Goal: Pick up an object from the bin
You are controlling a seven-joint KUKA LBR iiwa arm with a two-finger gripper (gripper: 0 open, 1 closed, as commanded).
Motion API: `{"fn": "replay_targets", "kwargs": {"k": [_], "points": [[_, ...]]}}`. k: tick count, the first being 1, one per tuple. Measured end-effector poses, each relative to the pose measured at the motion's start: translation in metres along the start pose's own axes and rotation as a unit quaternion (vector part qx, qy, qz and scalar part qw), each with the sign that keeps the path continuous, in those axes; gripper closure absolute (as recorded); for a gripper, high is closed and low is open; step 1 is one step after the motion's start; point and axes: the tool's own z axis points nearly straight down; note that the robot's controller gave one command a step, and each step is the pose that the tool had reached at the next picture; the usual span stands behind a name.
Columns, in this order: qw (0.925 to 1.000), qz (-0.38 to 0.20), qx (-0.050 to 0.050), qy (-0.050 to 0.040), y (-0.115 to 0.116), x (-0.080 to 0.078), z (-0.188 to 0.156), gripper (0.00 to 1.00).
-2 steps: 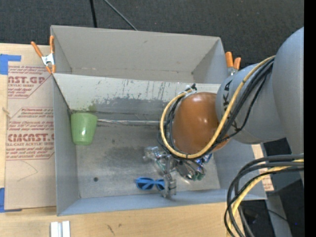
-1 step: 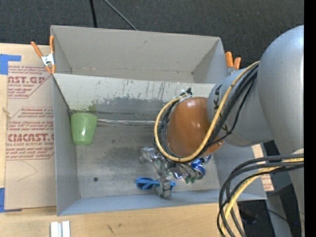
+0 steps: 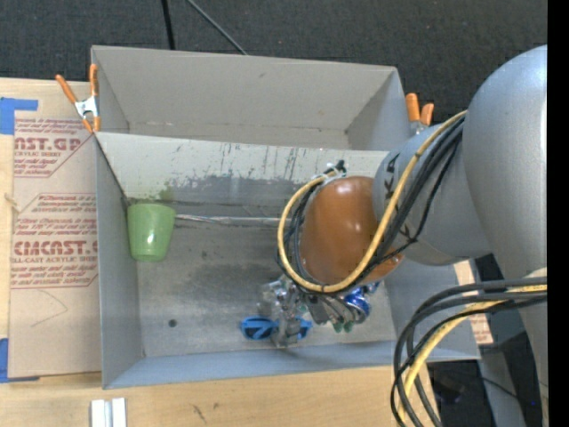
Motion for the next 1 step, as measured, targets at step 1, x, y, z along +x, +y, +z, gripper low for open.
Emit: {"fn": "replay_targets", "kwargs": {"k": [1], "points": [[0.9275, -0.374, 0.001, -0.0020, -0.0079, -0.0497, -0.2024, 1.00]]}}
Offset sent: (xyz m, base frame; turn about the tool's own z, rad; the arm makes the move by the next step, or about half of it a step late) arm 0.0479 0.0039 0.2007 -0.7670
